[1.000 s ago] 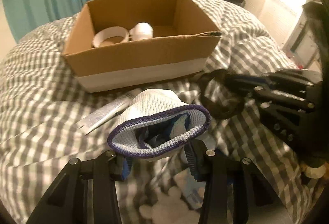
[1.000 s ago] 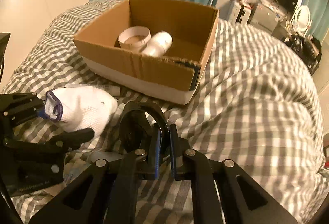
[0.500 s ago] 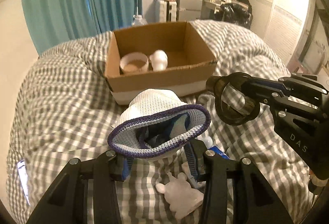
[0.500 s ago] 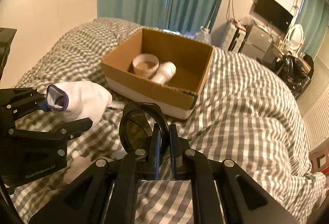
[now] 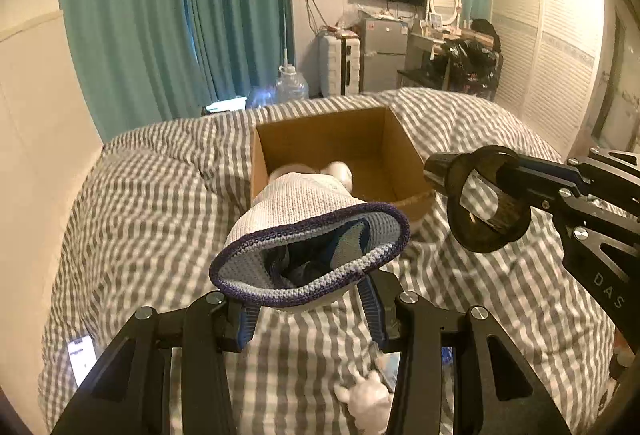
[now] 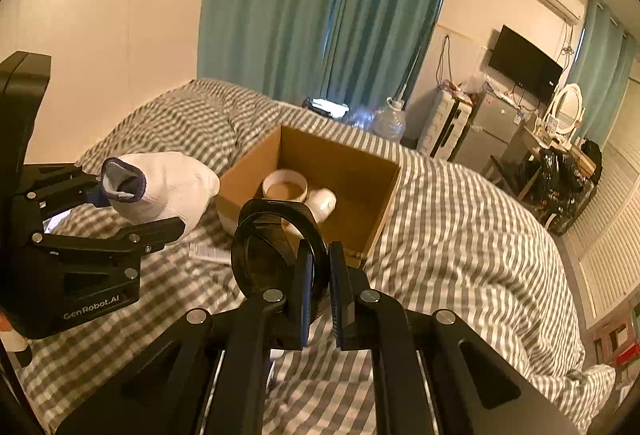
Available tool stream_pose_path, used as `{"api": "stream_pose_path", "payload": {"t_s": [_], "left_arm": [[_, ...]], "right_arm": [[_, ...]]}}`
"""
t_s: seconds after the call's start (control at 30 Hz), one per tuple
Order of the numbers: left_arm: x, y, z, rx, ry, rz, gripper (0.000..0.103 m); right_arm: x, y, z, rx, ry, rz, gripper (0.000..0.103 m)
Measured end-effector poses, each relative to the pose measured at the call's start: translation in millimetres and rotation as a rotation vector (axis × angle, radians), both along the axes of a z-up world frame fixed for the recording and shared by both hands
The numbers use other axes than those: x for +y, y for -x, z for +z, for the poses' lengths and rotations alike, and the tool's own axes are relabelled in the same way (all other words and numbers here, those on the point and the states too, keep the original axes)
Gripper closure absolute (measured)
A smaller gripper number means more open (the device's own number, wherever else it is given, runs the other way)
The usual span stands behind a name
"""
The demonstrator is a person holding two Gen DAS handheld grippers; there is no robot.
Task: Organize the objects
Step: 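Carry the sock and black tape roll into the box and open both tools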
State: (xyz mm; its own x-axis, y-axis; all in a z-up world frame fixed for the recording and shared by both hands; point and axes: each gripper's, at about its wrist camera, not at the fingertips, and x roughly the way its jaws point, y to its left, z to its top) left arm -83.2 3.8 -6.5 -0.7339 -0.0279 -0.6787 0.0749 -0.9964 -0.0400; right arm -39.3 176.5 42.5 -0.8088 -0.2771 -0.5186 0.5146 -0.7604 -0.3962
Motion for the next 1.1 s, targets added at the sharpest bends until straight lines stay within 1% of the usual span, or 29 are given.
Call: {"api": "stream_pose_path", "payload": {"t_s": [0.27,0.53,0.67,0.77,0.9,1.1], "left_arm": [[-15.7,40.2,13.7,0.009,0.009,0.013,0.059],[-26.3,94.5,9.6,-0.020,0.018,0.012,0.059],[-30.4,121.4,-1.7,-0.042,0.019,0.009,0.059],[-28.8,145.9,-12.7,-0.068,0.031,0.002,0.059],[-22.7,177.4,-33.0,-0.107,0.051,-0.023,0.059],[-19.8,209.8,-66.6,-0.163,0.053,-0.051,0.059]], "right_arm": [[-15.5,27.5,18.4,0.015,0.008,0.027,0.096],[-32.7,75.5,26.2,-0.003,0.011,0.028,0.096],[-37.7,108.2,22.1,-0.032,0.012,0.017,0.096],[-42.3,137.8,13.2,-0.061,0.001,0.005,0.096],[-48.8,172.0,-2.0,-0.102,-0.021,-0.005,0.096],[-56.5,217.3,-26.2,-0.143,-0.068,-0.019,0.096]]}}
